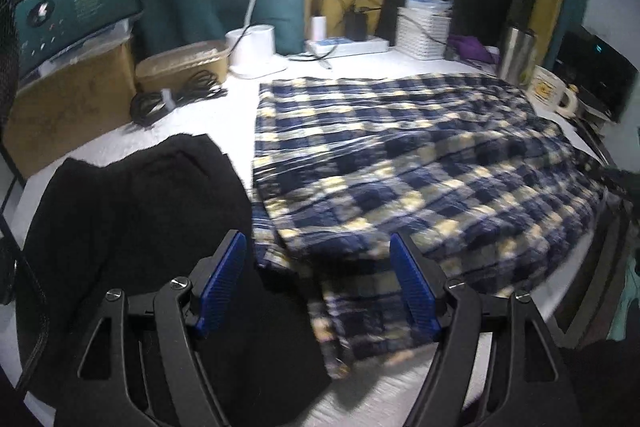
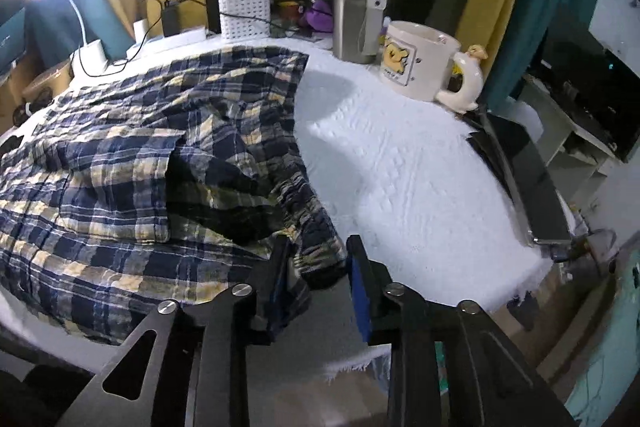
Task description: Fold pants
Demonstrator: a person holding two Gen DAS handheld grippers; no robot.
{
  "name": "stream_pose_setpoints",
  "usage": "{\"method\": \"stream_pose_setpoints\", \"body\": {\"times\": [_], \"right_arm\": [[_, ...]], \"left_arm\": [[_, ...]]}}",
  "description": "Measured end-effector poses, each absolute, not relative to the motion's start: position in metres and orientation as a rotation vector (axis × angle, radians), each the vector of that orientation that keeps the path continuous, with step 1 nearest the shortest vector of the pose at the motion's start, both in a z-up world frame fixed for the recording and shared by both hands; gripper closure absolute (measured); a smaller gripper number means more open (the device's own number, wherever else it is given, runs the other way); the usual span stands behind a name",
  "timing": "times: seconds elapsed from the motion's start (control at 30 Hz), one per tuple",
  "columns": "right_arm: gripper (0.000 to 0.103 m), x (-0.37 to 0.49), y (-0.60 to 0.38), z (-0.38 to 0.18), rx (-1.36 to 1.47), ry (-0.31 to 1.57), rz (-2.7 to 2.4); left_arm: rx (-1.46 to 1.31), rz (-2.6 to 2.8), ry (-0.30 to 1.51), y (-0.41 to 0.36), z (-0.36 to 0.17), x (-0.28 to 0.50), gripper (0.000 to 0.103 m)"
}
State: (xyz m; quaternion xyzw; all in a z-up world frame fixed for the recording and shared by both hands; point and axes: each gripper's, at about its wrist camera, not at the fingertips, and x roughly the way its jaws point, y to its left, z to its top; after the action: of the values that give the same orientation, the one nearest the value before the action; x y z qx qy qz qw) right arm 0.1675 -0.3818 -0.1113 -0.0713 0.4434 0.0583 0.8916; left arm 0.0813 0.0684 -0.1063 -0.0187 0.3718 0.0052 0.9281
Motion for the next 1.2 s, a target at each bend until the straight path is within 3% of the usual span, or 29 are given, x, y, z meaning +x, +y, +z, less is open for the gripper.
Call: {"method": "stream_pose_setpoints", "body": {"times": [0.03, 0.1, 0.17, 0.4, 0.53, 0.93, 1.2], "right_arm": [[0.042, 0.162, -0.382, -0.109, -0.153, 0.908, 0.124], [0.02, 0.151, -0.377, -0.101, -0.161, 0.871, 0.138], [0.019, 0.139, -0.368, -0.095, -0.181, 0.846, 0.157], [0.018, 0.104, -0.324, -0.096, -0.267, 0.822, 0.235], [0.004, 0.086, -0.293, -0.104, -0.311, 0.817, 0.315], [0.0, 0.06, -0.219, -0.132, -0.577, 0.729, 0.385], [0.0, 0.084, -0.215, -0.121, -0.571, 0.719, 0.414]], "left_arm": [[-0.025, -0.005, 0.755, 0.063, -0.105, 0.078, 0.028], [-0.005, -0.029, 0.747, 0.053, -0.103, 0.074, 0.024], [0.004, -0.068, 0.747, 0.042, -0.106, 0.07, 0.02], [0.031, -0.176, 0.804, 0.006, -0.128, 0.063, 0.019], [0.007, -0.179, 0.815, 0.002, -0.135, 0.061, 0.019], [-0.045, -0.163, 0.806, 0.011, -0.14, 0.057, 0.015], [-0.033, -0.204, 0.815, -0.001, -0.144, 0.061, 0.013]]}}
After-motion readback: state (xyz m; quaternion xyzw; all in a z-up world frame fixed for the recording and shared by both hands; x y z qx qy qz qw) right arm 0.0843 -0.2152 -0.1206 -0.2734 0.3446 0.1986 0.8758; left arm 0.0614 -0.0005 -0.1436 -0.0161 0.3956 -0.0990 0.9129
